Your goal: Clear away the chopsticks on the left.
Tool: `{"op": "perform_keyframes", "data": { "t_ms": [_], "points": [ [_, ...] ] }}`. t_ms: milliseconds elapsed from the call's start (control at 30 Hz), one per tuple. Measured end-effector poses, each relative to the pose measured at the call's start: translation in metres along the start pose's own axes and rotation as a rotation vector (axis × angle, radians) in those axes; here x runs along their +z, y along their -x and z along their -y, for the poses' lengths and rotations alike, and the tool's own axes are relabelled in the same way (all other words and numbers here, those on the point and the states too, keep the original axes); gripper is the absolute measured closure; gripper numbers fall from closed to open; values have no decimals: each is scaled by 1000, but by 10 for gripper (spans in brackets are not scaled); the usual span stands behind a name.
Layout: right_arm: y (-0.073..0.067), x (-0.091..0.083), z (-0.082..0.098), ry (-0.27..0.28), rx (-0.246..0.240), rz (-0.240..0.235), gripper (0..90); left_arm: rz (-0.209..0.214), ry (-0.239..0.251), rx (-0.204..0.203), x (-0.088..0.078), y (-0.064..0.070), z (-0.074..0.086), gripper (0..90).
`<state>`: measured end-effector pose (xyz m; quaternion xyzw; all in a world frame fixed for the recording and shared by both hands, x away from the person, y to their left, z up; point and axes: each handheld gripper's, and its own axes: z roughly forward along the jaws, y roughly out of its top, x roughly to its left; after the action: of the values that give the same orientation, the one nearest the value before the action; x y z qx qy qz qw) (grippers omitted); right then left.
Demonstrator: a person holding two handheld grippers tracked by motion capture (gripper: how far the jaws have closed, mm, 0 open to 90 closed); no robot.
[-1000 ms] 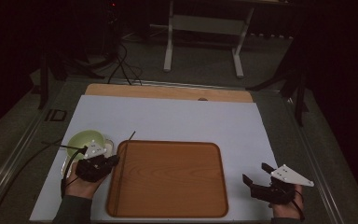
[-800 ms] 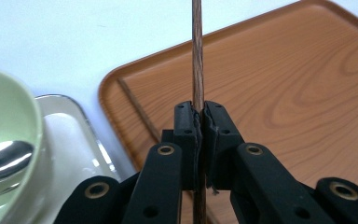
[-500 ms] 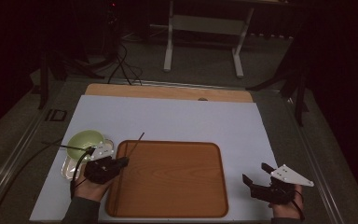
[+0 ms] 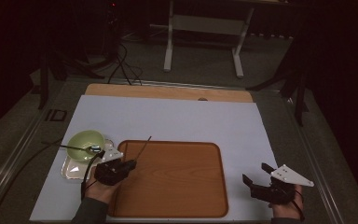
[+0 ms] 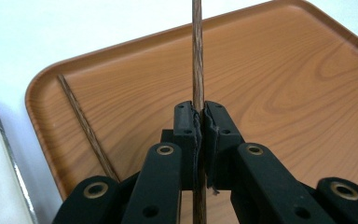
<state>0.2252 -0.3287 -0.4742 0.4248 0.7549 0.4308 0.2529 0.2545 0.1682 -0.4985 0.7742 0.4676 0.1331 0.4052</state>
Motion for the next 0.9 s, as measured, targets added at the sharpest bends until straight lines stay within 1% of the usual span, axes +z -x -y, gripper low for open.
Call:
{"op": "perform_keyframes", "data": {
  "t_ms": [33,67,100,233,333,400,667,833,900],
  "points": [
    [0,0,0,0,0,0,141,-5,2,-5,1,0,0,850],
    [0,0,0,0,0,0,141,-1,6,-10,1,0,1,850],
    [0,0,0,0,0,0,141,6,12,-23,2,-1,1,849],
    [0,0,0,-2,0,-2,141,13,14,-43,5,-1,3,849],
    [0,0,0,0,0,-1,141,9,9,-43,7,-1,3,848],
    [0,0,0,1,0,-1,141,-1,1,-40,7,-2,4,845],
    [0,0,0,3,1,-5,142,-34,-10,-55,7,-6,6,842],
    [0,0,0,1,2,-5,142,-23,5,-79,6,-8,6,842],
    [0,0,0,0,2,-4,142,-16,10,-81,7,-7,6,842]
  ]
}}
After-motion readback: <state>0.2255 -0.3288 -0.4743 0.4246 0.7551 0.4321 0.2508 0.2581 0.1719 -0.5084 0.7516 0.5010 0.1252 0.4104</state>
